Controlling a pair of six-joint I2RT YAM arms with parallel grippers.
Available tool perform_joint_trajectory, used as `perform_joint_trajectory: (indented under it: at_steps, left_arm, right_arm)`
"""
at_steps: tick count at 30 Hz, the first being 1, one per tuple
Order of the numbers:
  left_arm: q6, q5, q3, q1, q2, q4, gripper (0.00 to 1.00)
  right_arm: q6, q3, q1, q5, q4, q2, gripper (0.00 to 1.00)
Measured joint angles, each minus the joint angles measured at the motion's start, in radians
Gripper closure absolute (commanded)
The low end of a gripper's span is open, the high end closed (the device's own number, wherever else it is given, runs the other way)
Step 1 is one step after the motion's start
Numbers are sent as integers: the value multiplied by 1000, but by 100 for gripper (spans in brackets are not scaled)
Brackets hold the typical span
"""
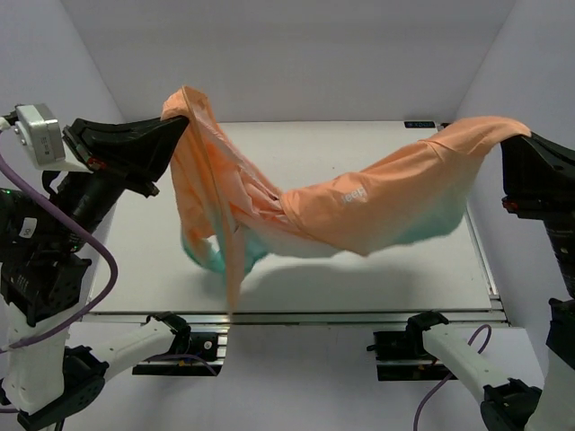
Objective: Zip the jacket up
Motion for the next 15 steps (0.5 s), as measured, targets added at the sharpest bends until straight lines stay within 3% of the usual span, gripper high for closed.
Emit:
perform_joint_trajectory:
  at_steps: [7, 11, 15]
  left_arm:
    - [-7, -61, 63, -1, 62, 7, 100]
    - [-26, -203, 32, -1, 159, 16, 100]
    - [-43, -353, 5, 14, 394, 14, 100]
  right_arm:
    - [14, -4, 0, 54, 12, 31, 100]
    - [18, -151, 1, 173, 38, 82, 100]
    - [23, -344, 0, 302, 79, 232, 100]
